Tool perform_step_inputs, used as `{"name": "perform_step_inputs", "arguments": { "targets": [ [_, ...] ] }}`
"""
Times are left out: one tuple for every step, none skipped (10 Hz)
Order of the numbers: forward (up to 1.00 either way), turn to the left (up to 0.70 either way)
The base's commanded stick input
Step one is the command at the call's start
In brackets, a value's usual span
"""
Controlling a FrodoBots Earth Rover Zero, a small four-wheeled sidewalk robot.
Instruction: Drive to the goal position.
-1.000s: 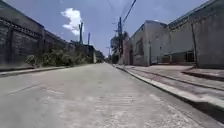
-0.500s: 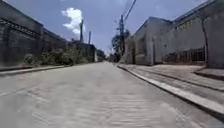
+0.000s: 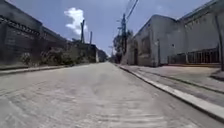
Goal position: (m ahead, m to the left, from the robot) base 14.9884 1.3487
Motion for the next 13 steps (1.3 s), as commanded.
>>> {"name": "perform_step_inputs", "arguments": {
  "targets": [
    [1.00, 0.00],
    [1.00, 0.00],
    [1.00, 0.00],
    [1.00, 0.00],
    [1.00, 0.00],
    [1.00, -0.10],
    [1.00, -0.29],
    [1.00, -0.38],
    [1.00, -0.38],
    [1.00, -0.06],
    [1.00, -0.01],
    [1.00, 0.00],
    [1.00, 0.00]
  ]
}}
